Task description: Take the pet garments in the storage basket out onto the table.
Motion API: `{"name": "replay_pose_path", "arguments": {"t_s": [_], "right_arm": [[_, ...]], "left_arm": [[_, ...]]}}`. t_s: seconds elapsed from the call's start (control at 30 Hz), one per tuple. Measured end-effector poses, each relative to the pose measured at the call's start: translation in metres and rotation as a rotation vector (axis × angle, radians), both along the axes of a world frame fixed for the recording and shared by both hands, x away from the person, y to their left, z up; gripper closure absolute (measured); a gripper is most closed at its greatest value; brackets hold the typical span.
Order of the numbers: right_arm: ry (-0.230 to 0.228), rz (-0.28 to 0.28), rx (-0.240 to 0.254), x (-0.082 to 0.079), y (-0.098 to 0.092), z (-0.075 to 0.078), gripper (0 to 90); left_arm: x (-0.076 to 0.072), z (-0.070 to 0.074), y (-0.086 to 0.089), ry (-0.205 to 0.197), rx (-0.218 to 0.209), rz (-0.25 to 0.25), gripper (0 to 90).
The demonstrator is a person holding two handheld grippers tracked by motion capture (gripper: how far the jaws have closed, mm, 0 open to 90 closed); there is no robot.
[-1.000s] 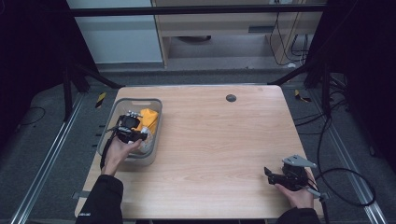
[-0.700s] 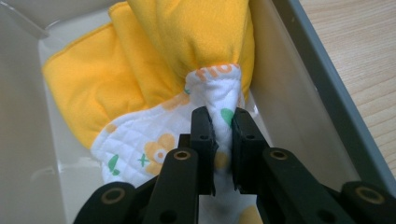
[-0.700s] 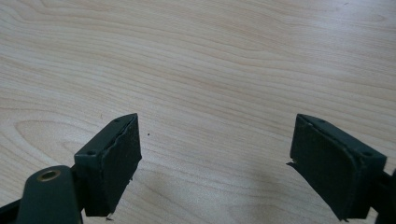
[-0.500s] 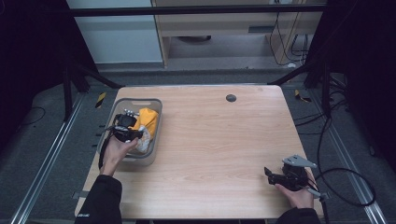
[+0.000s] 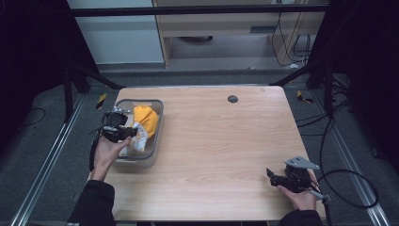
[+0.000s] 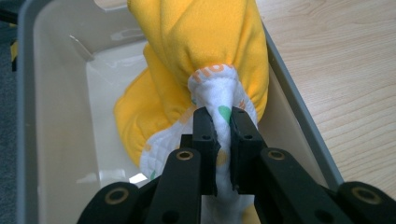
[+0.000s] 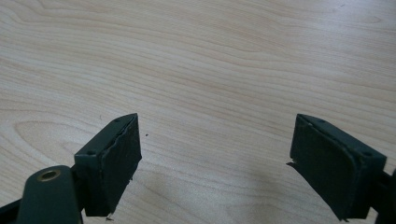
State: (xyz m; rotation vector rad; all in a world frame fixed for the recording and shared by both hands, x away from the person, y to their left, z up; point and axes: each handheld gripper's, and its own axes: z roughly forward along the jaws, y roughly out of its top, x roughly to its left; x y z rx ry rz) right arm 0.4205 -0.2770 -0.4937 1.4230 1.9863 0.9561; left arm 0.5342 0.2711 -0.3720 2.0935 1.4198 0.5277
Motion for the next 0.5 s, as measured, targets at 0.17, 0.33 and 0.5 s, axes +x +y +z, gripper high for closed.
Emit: {"name": "replay_pose_path", "arguments": {"t_s": [0.17,0.33,0.5], "right_arm": [[-0.003,0.001,-0.002,0.000,0.000,0.000,16.2],[-0.007,-0.003,-0.005,0.000,0.000,0.000,16.2],[-0.012,-0.002,-0.007,0.000,-0.001,0.000,16.3]], "left_arm": [[-0.005,0.009,0.004,-0.013,-0.004,-0.005,82.8],[-0.010,0.021,0.009,-0.029,-0.014,-0.009,82.9],[-0.015,0.031,0.012,-0.041,-0.018,-0.019,83.0]]}}
